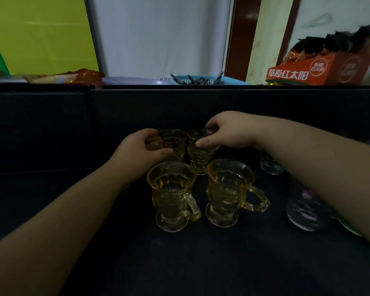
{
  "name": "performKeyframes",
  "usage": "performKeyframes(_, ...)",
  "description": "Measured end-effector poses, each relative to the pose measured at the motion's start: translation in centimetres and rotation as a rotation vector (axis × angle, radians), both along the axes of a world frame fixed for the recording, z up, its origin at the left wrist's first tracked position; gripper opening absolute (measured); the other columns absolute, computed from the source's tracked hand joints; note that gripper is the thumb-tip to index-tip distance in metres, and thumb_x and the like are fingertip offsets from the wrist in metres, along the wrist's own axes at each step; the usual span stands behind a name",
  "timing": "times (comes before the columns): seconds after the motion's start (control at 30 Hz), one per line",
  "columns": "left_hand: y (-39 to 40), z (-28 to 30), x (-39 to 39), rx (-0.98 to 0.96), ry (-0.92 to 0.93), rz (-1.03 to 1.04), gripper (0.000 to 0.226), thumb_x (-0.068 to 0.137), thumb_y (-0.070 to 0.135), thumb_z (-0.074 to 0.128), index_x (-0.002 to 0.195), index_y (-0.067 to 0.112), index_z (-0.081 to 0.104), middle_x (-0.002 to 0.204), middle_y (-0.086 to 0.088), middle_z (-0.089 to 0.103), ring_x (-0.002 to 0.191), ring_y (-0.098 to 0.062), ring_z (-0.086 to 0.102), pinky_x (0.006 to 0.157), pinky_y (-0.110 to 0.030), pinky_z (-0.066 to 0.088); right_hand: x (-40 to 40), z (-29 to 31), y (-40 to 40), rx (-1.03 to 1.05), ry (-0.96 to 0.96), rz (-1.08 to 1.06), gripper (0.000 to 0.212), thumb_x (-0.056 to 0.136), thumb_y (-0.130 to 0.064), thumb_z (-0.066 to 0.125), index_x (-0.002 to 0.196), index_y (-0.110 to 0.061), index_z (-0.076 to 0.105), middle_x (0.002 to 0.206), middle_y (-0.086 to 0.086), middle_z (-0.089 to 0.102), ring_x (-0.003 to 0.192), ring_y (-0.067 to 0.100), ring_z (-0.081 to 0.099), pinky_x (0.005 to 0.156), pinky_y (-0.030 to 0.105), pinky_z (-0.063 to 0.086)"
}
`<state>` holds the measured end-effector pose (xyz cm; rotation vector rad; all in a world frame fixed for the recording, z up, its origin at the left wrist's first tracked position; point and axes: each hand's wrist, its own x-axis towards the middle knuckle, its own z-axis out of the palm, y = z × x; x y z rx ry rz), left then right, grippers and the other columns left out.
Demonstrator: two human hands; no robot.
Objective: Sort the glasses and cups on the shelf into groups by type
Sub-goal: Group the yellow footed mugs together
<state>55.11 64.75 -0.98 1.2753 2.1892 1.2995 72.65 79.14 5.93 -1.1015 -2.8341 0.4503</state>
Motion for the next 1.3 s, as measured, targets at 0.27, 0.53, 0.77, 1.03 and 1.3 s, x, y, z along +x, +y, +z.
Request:
performKeyframes(0.27,-4.9,4.0,1.2,-0.043,0.228,0.109,0.061,0.088,0.044,0.061,0.143,0.025,0.043,0.135,0.002,0.053,0.103,-0.007,0.048,0.077,-0.024,0.038,5.5,2.5,-4.9,0.2,0.073,-0.018,0.064,0.092,-0.058,0.053,0.145,-0.024,0.046,0.14,-0.002,0.055,0.122,0.015,0.054,0.094,0.029,0.042)
performKeyframes(0.53,-10.5,3.4,10.9,-0.225,0.713,0.011,0.098,0.064,0.093,0.015,0.146,0.04,0.015,0.135,0.013,0.021,0.124,-0.007,0.025,0.092,-0.024,0.03,9.9,0.1,-10.4,0.018,0.043,0.087,0.065,0.069,-0.076,0.061,0.125,-0.044,0.054,0.109,-0.021,0.063,0.091,-0.002,0.063,0.084,0.026,0.056)
performKeyframes(0.77,-9.7,1.4,10.3,-0.108,0.692,0.015,0.071,0.08,0.066,0.049,0.141,0.035,0.033,0.131,0.013,0.021,0.113,-0.002,0.026,0.09,-0.018,0.028,9.4,-3.9,-10.2,0.065,0.284,0.008,0.088,0.079,-0.06,0.07,0.152,-0.028,0.033,0.135,-0.013,0.051,0.104,-0.002,0.051,0.087,0.02,0.045)
performKeyframes(1.03,-8.3,0.9,7.2,-0.02,0.349,-0.116,0.065,0.086,0.027,0.068,0.143,0.031,0.039,0.135,0.018,0.039,0.104,0.005,0.052,0.08,-0.009,0.041,7.3,-6.5,-9.0,-0.138,0.609,-0.09,0.075,0.075,-0.038,0.084,0.141,-0.028,0.049,0.12,-0.016,0.059,0.099,-0.005,0.057,0.076,0.01,0.044)
performKeyframes(1.3,-6.6,0.5,7.8,0.048,0.273,-0.083,0.045,0.086,0.03,0.068,0.097,0.059,0.036,0.101,0.027,0.041,0.088,0.01,0.05,0.066,-0.007,0.036,5.6,-7.7,-8.0,-0.144,0.756,-0.157,0.078,0.077,-0.033,0.084,0.144,-0.021,0.046,0.106,-0.021,0.059,0.098,-0.003,0.059,0.083,0.017,0.049)
